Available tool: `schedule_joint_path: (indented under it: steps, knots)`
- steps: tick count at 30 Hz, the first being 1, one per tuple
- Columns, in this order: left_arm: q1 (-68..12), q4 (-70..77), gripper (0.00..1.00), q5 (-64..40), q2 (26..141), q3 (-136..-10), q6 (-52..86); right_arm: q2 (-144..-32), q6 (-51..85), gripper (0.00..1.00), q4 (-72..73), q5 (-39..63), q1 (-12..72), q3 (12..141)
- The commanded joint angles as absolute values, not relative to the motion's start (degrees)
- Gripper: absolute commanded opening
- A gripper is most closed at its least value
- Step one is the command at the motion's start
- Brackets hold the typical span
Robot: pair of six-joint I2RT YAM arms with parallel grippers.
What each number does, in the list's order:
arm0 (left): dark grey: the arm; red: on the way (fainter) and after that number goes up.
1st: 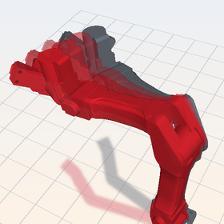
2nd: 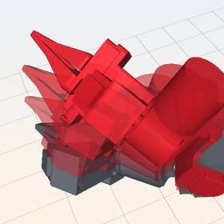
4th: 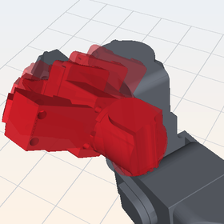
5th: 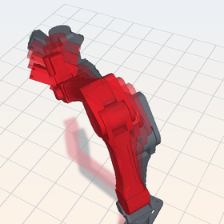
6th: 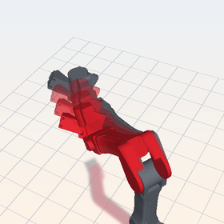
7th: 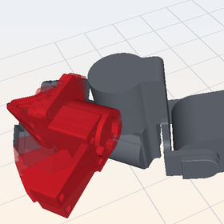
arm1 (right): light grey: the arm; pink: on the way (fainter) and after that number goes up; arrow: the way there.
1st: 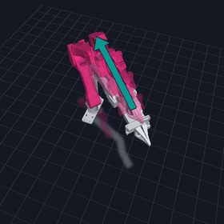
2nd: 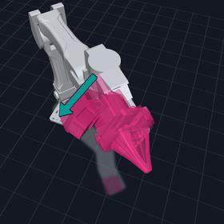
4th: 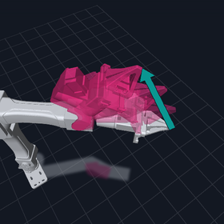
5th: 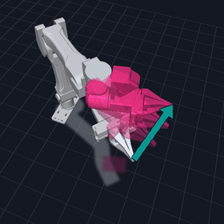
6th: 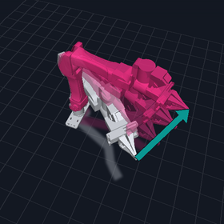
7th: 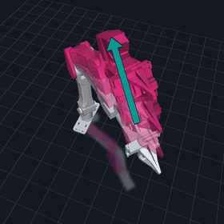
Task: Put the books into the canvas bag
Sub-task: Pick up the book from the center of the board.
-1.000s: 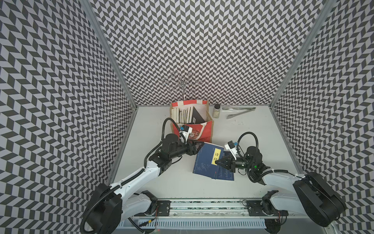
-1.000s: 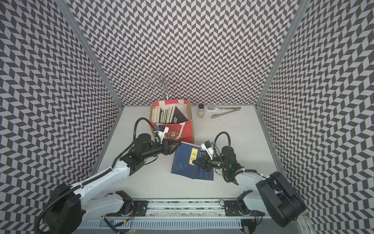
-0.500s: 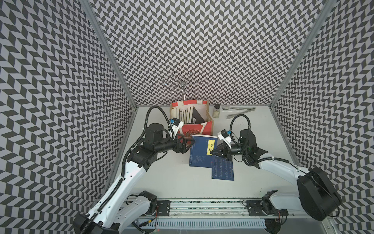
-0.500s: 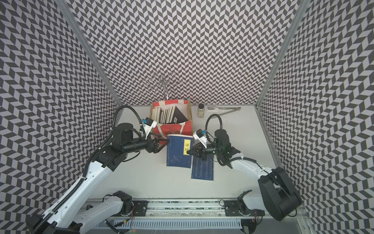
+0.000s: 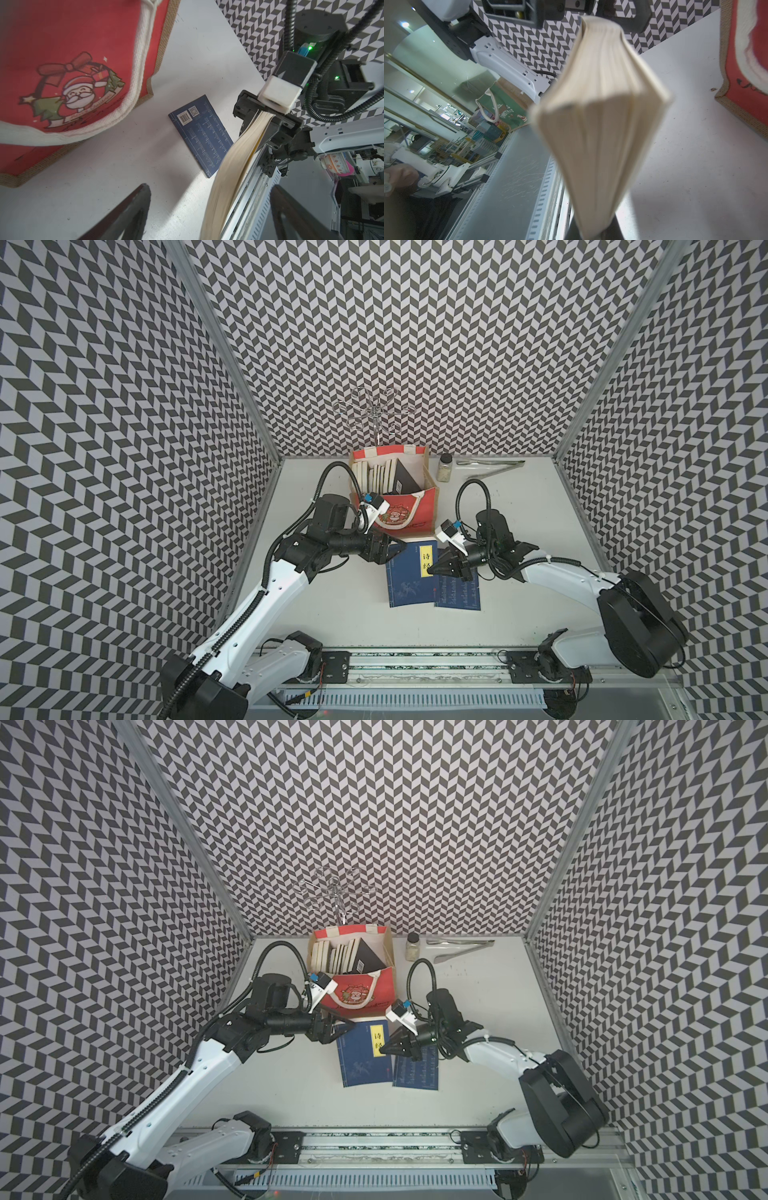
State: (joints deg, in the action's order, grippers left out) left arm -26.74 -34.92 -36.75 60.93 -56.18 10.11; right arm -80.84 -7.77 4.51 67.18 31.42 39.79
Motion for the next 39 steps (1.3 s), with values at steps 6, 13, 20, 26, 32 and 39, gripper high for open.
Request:
schedule_joint_path:
  steps: [6, 13, 20, 26, 32, 39]
  knots:
    - [-36.99, -40.98, 0.72, -33.59, 63.27, -62.37, 5.63, -80.49, -14.24, 0.0, 2.64, 70.56, 32.17, 42.28]
    - [-40.13, -44.53, 0.68, -26.51, 68.92, -65.2, 5.01, -79.56, -14.84, 0.0, 2.29, 70.16, 33.31, 42.01]
    - [-41.11, -47.04, 0.39, -23.87, 73.23, -68.65, 4.22, -78.98, -14.55, 0.0, 2.62, 69.0, 33.57, 41.86]
    - [-41.08, -48.2, 0.15, -21.67, 73.23, -70.78, 3.84, -78.84, -13.01, 0.0, 3.55, 66.12, 33.49, 41.75]
    - [-41.04, -48.43, 0.0, -20.31, 72.22, -71.45, 3.7, -77.68, -10.54, 0.08, 4.56, 64.0, 31.9, 41.88]
    - [-40.54, -47.08, 0.0, -19.42, 70.16, -71.7, 4.19, -75.18, -5.78, 0.38, 10.12, 64.92, 30.04, 39.71]
